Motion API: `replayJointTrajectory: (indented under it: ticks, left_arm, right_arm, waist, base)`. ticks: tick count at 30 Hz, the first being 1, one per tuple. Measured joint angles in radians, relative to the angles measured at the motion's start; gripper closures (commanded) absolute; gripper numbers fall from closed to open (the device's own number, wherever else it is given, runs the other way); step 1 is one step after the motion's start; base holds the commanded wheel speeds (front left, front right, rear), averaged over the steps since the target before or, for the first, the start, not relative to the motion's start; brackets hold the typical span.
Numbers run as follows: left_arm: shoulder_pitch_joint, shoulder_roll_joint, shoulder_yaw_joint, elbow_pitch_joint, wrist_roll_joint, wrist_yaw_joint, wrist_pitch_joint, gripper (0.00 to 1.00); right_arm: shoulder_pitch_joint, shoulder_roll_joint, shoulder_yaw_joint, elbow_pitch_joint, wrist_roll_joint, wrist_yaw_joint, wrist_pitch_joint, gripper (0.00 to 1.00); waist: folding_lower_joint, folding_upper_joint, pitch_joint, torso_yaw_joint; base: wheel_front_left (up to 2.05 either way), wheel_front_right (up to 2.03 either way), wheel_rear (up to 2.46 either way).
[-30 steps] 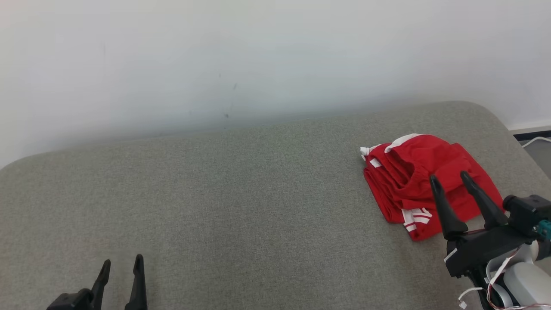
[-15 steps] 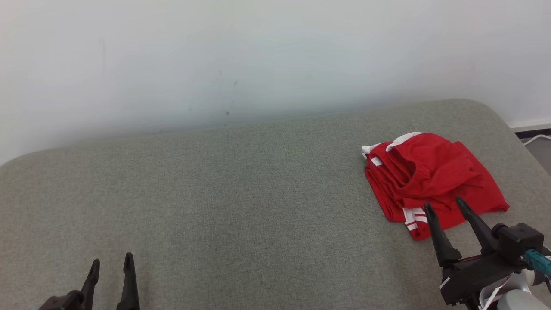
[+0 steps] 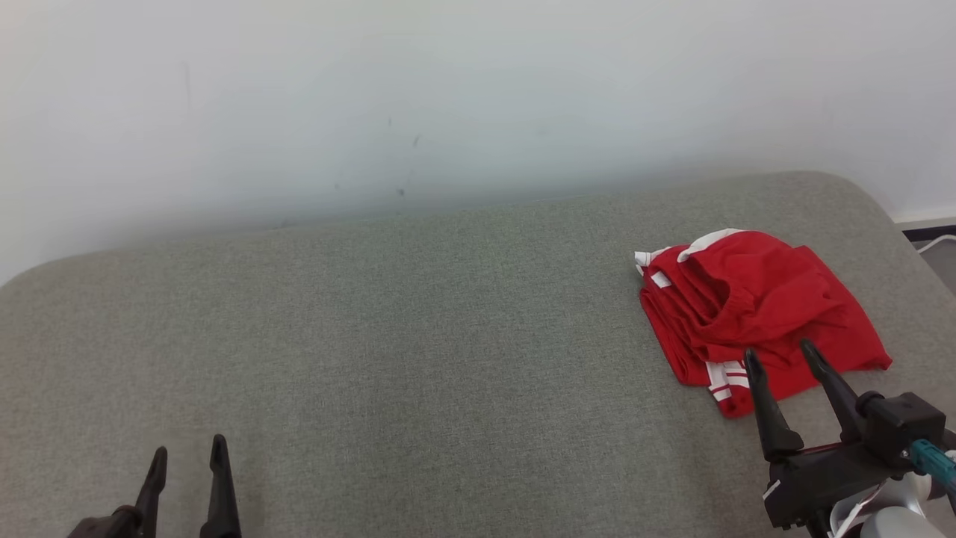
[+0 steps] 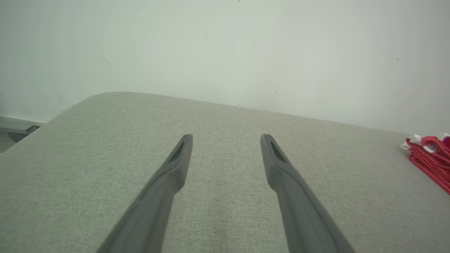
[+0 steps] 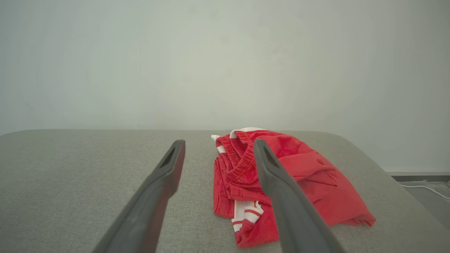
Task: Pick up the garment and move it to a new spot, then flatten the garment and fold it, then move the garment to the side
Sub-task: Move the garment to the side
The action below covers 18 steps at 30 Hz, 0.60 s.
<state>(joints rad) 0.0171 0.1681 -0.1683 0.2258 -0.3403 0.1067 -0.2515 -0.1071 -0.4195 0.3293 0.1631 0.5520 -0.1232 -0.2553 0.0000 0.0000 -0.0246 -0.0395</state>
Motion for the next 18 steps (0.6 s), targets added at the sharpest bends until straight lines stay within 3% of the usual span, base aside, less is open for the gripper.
replayJointTrajectory:
  ticks: [18]
  left_arm:
    - [0.015,-0.002,0.022,-0.044,0.026,0.007,0.0,0.0]
  right_arm:
    - [0.022,0.049,-0.054,0.008,-0.071,0.0,0.0,0.0]
  waist:
    - [0.0,0.0,0.002,0.003]
  base:
    - [0.0,0.0,0.0]
